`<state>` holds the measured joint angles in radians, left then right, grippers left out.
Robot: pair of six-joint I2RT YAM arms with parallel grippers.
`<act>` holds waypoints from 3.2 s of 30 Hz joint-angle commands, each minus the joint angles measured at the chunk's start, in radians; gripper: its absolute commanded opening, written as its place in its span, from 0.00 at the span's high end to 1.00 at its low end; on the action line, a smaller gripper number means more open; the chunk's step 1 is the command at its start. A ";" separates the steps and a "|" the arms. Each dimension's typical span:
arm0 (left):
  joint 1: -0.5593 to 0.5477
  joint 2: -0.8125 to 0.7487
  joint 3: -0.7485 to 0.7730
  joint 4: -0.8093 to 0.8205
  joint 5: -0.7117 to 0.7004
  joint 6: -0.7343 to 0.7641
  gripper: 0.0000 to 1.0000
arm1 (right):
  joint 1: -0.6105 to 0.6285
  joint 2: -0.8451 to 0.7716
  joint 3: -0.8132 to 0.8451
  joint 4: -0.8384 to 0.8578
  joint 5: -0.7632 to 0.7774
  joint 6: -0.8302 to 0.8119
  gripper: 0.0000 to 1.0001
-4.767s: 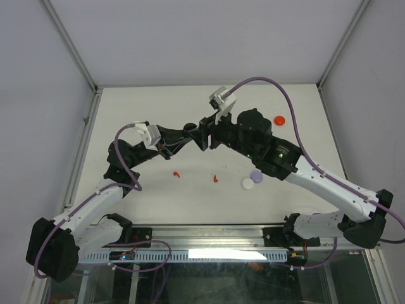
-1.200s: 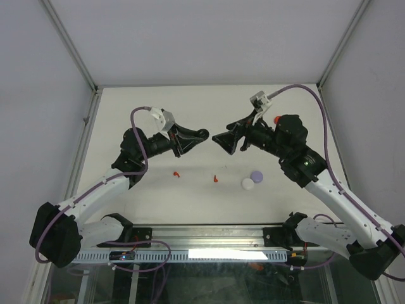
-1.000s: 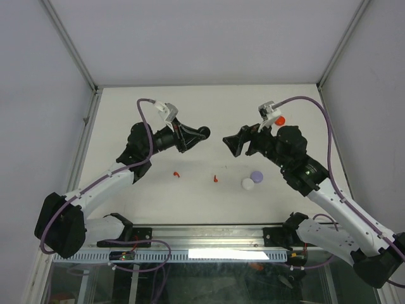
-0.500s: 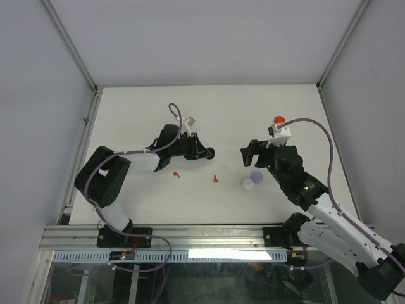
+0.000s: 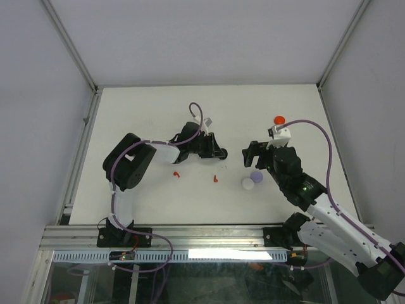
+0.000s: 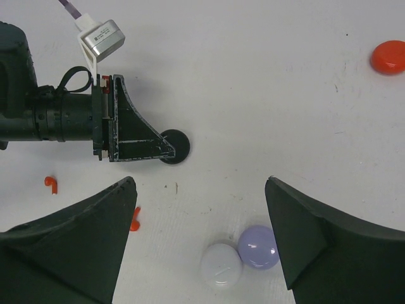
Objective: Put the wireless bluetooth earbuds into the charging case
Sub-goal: Place the charging case at the center of the board, then pick up the charging case at the center of the board.
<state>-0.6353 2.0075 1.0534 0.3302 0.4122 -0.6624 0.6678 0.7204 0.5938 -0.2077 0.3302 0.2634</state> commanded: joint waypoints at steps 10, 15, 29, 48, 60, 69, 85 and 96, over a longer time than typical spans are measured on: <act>-0.050 -0.014 0.076 -0.110 -0.086 0.112 0.59 | -0.003 0.054 0.019 0.066 0.033 -0.003 0.14; -0.101 0.007 0.121 -0.129 -0.090 0.130 0.56 | -0.003 0.051 0.022 0.062 0.031 -0.001 0.14; -0.198 -0.064 0.106 -0.173 -0.161 0.208 0.49 | -0.017 0.105 0.040 0.058 0.108 0.000 0.12; 0.123 -0.823 -0.107 -0.531 -0.398 0.340 0.09 | -0.420 0.561 0.238 0.192 0.000 -0.030 0.02; 0.222 -0.913 -0.144 -0.578 -0.494 0.500 0.01 | -0.596 1.068 0.585 0.178 -0.001 0.021 0.07; 0.244 -0.923 -0.142 -0.591 -0.408 0.508 0.04 | -0.637 1.315 0.849 0.033 0.037 0.054 0.17; 0.253 -0.908 -0.140 -0.592 -0.333 0.504 0.13 | -0.646 1.435 0.955 -0.052 -0.029 0.009 0.46; 0.276 -0.903 -0.135 -0.584 -0.247 0.477 0.15 | -0.589 1.187 0.755 -0.008 -0.147 -0.160 0.59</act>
<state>-0.3771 1.1072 0.9062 -0.2863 0.0990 -0.1810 0.0383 2.0762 1.4246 -0.2302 0.2424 0.1997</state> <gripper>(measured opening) 0.857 0.535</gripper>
